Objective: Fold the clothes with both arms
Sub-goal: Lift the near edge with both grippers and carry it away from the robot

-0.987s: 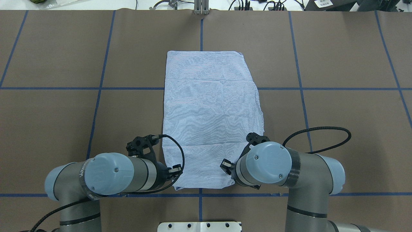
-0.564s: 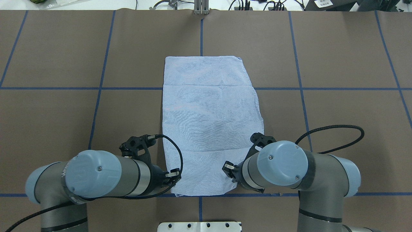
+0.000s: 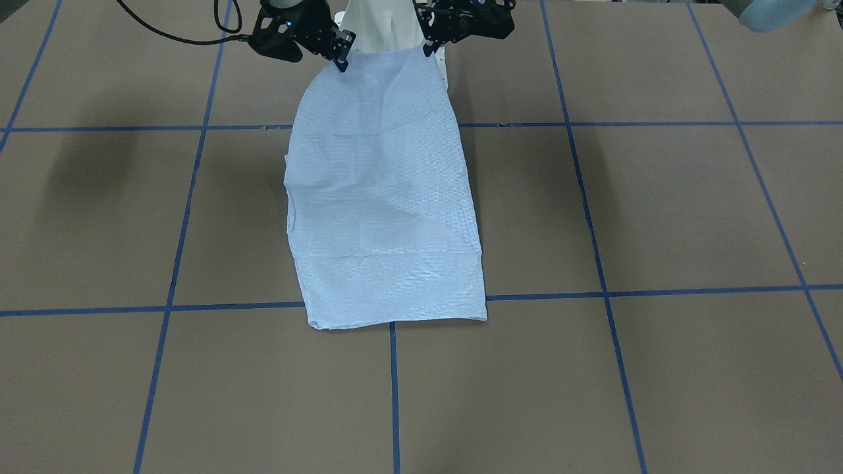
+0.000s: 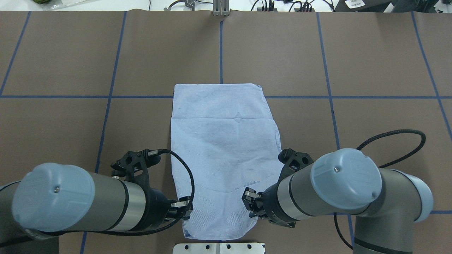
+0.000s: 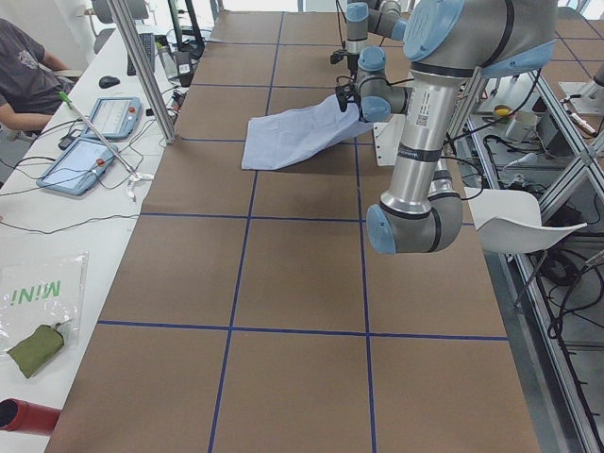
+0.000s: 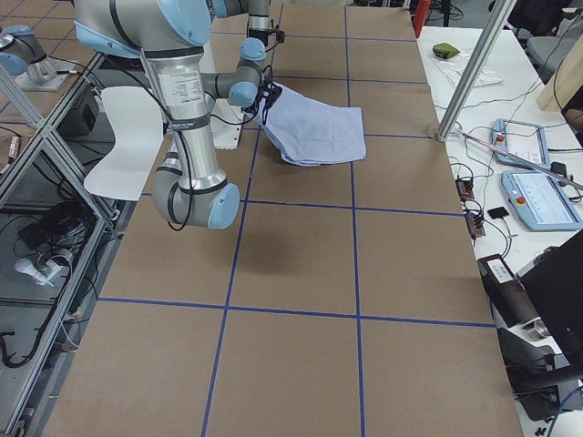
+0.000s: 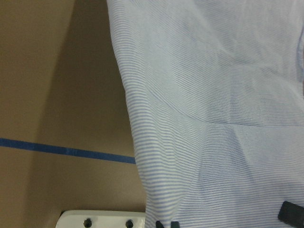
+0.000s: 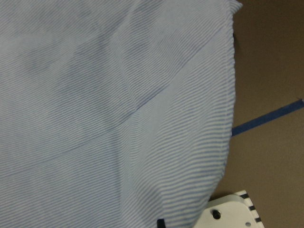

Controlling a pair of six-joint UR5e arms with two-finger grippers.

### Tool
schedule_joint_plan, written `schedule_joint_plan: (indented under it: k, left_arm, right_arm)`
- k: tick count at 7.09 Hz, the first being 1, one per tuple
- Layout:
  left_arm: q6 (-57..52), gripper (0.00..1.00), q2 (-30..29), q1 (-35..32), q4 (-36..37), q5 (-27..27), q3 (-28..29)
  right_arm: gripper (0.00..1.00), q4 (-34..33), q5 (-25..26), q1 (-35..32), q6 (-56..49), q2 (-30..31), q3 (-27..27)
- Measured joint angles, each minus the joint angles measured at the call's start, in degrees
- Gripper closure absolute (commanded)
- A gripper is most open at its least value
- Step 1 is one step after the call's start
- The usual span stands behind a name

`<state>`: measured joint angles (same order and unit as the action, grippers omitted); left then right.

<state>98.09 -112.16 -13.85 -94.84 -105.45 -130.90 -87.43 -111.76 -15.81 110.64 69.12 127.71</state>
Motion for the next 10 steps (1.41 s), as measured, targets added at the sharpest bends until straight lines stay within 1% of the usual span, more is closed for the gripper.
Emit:
schedule_joint_plan:
  k: [2,4,6,7,8,9,10]
  left_arm:
    - [-0.03,1.00,0.00,0.13,4.54,-2.09,-2.72]
    - [-0.11,1.00,-0.03,-0.91,5.94,-2.66,-2.94]
    - [-2.28,1.00,-0.60,-4.95,5.82,-3.58,-1.96]
    - [-3.63,1.00,-1.58,-7.47,5.39,-4.35,-0.27]
    - [-4.65,1.00,-3.90,-10.27,4.96,-4.91,3.40]
    - [-6.64,1.00,-6.17,-12.98,4.37,-5.41,7.79]
    - [-8.92,1.00,-7.20,-15.37,3.41,-5.64,10.85]
  right_arm:
    - [1.00,-0.10,-3.21,-2.09,-0.03,0.03,1.21]
    - [1.00,-0.15,-4.25,-5.09,-0.36,-0.20,-0.10]
    - [1.00,-0.08,-4.58,-8.10,-1.82,-1.47,-2.50]
    - [1.00,0.00,-4.67,-9.76,-2.53,-2.29,-3.53]
    - [1.00,0.00,-5.03,-11.68,-3.00,-3.39,-4.86]
    - [1.00,-0.06,-6.14,-13.93,-4.08,-4.99,-7.14]
    - [1.00,-0.07,-7.29,-15.99,-5.81,-6.93,-10.35]
